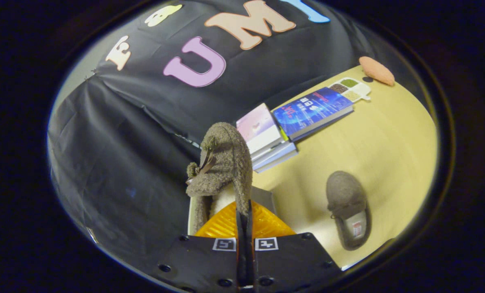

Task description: Open the storage box then place both shoes into the box .Put the left shoe in first, then the right shoe, with the right side of both shoes facing outward in a uniform manner.

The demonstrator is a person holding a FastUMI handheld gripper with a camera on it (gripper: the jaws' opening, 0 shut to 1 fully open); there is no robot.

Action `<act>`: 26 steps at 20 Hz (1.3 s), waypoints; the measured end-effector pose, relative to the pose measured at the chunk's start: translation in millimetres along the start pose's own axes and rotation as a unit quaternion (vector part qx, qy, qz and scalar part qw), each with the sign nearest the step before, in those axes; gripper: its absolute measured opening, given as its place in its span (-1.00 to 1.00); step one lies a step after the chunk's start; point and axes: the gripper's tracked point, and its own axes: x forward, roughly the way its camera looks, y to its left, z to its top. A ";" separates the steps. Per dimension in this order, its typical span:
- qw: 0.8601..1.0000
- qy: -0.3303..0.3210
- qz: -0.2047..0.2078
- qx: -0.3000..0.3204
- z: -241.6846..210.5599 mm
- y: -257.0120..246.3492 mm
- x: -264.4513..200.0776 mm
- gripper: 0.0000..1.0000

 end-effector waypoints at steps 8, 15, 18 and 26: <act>0.995 0.082 0.039 -0.032 -70.7 50.2 27.6 -0.94; 0.988 0.125 0.021 -0.087 -117.1 48.2 47.2 -0.93; 0.984 0.135 0.010 -0.111 -130.3 43.2 53.5 -0.93; 0.976 0.185 -0.058 -0.095 -161.2 19.3 81.7 -0.94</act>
